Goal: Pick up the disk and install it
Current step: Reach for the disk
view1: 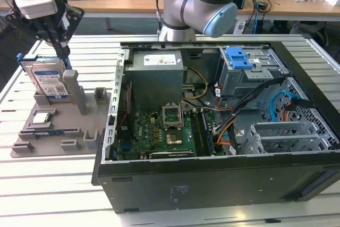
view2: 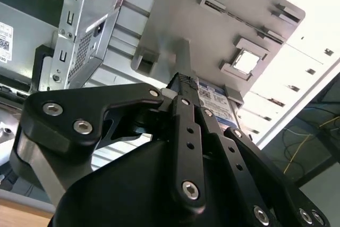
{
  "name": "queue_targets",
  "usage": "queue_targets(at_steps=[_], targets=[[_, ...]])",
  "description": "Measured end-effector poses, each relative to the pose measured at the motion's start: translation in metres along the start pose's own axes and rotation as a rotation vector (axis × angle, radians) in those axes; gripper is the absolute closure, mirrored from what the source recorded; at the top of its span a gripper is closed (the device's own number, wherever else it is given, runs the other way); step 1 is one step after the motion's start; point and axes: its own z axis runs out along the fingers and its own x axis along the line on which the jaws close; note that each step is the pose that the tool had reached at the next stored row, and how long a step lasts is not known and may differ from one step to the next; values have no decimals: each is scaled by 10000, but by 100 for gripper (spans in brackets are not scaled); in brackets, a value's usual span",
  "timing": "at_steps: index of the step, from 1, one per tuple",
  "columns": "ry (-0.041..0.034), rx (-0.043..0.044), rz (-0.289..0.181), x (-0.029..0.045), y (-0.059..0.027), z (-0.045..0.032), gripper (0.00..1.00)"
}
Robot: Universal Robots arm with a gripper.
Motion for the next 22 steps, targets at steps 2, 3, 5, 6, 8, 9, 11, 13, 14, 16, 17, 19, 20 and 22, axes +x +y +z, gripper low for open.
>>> queue_targets(at_steps=[2, 3, 5, 6, 8, 9, 11, 13, 14, 16, 17, 19, 20, 22], targets=[[-1, 0, -2, 40, -3, -1, 89], [0, 0, -1, 55, -4, -1, 89], [0, 0, -1, 121, -9, -3, 89], [0, 0, -1, 145, -11, -4, 89], [0, -1, 0, 191, -14, -5, 89], [0, 0, 0, 218, -16, -6, 89], [-1, 0, 0, 251, -19, -6, 89], [0, 0, -1, 285, -21, -8, 89], [0, 0, -1, 305, -23, -8, 89], [0, 0, -1, 342, -26, -9, 89], [0, 0, -1, 358, -27, -10, 89], [0, -1, 0, 406, -30, -10, 89], [0, 0, 0, 420, -31, -11, 89], [0, 0, 0, 451, -34, -12, 89]])
